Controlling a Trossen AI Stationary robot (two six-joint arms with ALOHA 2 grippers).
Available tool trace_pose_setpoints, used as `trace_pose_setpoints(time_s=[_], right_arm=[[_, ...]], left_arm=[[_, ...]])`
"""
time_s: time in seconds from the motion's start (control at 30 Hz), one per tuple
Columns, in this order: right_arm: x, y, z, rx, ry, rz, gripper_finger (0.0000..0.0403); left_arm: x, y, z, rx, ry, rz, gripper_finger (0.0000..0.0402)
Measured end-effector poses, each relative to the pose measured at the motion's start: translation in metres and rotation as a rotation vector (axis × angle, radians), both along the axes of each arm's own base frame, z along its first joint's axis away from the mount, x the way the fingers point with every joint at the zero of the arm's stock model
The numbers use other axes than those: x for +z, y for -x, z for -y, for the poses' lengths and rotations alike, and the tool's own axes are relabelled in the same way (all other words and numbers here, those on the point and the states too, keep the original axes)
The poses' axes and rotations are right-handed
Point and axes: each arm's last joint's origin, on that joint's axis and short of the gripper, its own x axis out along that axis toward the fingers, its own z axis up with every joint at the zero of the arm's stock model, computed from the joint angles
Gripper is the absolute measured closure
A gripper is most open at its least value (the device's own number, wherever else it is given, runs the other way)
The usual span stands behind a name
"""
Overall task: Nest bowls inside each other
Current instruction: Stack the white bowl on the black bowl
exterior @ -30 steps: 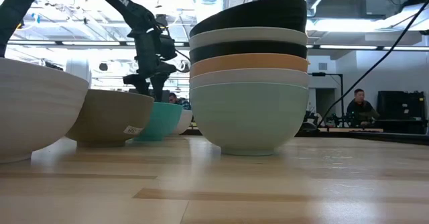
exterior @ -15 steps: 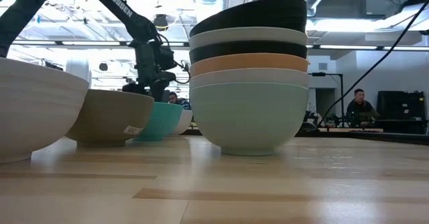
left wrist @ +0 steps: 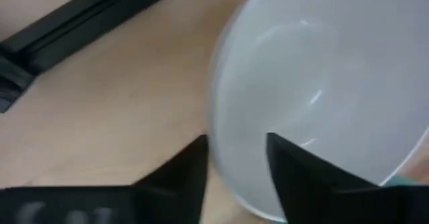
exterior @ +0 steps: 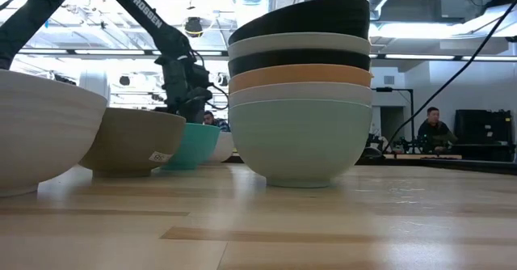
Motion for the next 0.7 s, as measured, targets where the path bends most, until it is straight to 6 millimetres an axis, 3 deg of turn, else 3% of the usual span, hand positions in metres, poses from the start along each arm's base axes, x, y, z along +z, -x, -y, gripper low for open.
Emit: trace_pose_setpoints(time_s=[0.13, 0.2, 0.7], right_arm=[[0.0000, 0.0000, 0.0000, -0.001, 0.001, 0.000, 0.0092], [0.0000, 0.0000, 0.0000, -0.001, 0.001, 0.000, 0.0092], [-0.0001, 0.0000, 0.0000, 0.000, -0.001, -0.001, 0.0092]], left_arm=[[-0.0002, 0.0006, -0.0006, -0.001, -0.013, -0.015, 0.0367], [-0.0003, 0.0010, -0.0012, -0.002, -0.030, -0.034, 0.0390], [0.0016, 0.0020, -0.0019, -0.026, -0.040, -0.043, 0.0399]])
